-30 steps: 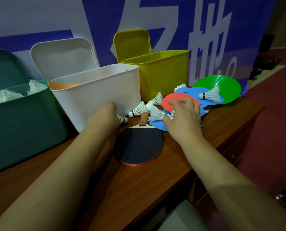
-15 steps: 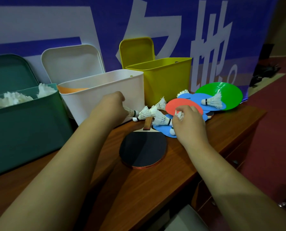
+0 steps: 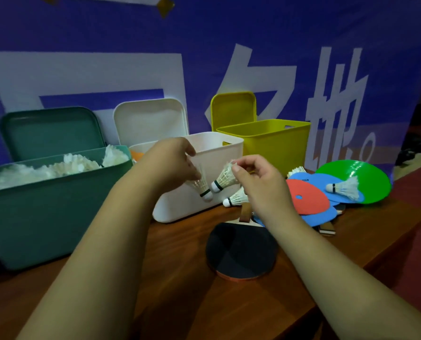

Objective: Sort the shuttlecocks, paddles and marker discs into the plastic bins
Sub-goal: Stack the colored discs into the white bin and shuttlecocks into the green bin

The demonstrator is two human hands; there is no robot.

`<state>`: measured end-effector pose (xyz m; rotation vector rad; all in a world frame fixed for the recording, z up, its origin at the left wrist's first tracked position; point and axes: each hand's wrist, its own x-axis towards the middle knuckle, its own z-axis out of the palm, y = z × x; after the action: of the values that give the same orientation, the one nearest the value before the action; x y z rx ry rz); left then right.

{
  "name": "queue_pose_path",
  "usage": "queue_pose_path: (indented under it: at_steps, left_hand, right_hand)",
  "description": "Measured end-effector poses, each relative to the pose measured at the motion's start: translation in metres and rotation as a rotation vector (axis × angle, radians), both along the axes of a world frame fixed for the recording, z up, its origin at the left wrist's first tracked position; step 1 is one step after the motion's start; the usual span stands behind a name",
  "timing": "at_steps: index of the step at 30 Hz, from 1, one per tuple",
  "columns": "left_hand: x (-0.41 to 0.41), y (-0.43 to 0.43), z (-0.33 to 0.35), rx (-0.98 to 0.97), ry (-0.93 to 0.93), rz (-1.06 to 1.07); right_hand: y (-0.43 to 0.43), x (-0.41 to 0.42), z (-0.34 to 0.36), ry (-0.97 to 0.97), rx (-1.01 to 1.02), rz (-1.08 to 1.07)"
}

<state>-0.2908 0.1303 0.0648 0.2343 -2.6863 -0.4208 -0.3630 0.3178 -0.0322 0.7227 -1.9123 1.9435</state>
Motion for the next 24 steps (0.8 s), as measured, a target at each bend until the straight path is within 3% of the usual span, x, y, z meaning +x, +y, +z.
queue_pose_path:
  at_steps: [5, 12, 16, 21, 24]
  left_hand:
    - [0.022, -0.034, 0.017, 0.064, 0.086, 0.092]
    - [0.057, -0.095, 0.033, 0.221, 0.407, 0.202]
    - [0.073, -0.125, 0.037, 0.208, 0.544, 0.300]
    - [0.071, -0.152, 0.025, 0.179, 0.576, 0.386]
    - [0.060, -0.157, 0.011, 0.143, 0.451, 0.349]
  right_hand:
    - [-0.056, 0.011, 0.034, 0.147, 0.013, -0.007]
    - [-0.123, 0.016, 0.072, 0.184, -0.034, 0.075]
    - [-0.160, 0.018, 0.085, 0.227, -0.013, 0.108]
    - [-0.199, 0.018, 0.099, 0.268, -0.008, 0.116]
    - [-0.216, 0.013, 0.107, 0.260, 0.000, 0.099]
